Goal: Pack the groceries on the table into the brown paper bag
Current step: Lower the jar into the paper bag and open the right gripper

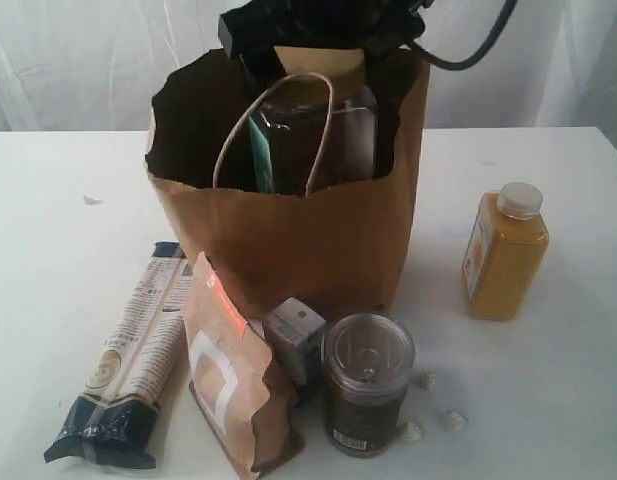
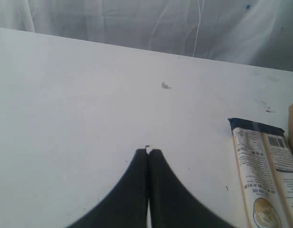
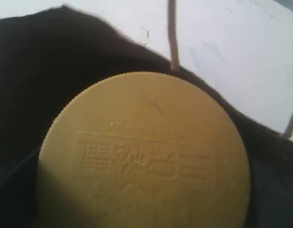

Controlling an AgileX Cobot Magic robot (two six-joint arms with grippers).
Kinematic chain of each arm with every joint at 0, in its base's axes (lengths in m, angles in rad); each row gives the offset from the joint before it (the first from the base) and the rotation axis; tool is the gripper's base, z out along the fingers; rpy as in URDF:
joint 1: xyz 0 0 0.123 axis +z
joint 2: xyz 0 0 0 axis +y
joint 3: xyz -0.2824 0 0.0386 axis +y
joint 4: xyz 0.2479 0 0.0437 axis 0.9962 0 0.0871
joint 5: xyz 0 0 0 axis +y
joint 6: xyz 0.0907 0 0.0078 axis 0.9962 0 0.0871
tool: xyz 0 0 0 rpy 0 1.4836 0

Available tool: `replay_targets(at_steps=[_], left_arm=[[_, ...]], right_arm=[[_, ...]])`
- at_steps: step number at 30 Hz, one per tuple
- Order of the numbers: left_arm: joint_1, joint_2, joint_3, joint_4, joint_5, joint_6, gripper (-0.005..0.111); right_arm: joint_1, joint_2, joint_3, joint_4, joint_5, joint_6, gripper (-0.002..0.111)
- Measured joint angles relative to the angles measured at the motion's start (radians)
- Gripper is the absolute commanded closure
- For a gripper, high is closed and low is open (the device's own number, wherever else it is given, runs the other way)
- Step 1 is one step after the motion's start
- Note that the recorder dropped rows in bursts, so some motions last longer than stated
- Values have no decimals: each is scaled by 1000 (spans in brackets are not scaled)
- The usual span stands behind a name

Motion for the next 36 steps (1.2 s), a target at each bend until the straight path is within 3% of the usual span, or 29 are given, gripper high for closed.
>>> replay_targets(at_steps=[22, 26, 30, 33, 35, 36], left_arm=[[0, 0, 0, 0, 0, 0, 107], [0, 0, 0, 0, 0, 0, 107], [0, 0, 0, 0, 0, 0, 107], [0, 0, 0, 0, 0, 0, 107], [0, 0, 0, 0, 0, 0, 107], [0, 0, 0, 0, 0, 0, 107]], right_arm=[[-24, 105, 4, 2, -2, 20, 108], [-24, 108, 4, 11, -4, 20, 104], [-24, 137, 4, 36, -4, 20, 80], [-24, 146, 4, 59, -4, 20, 45], [-24, 147, 4, 59, -4, 20, 32], [-24, 147, 4, 59, -4, 20, 31]])
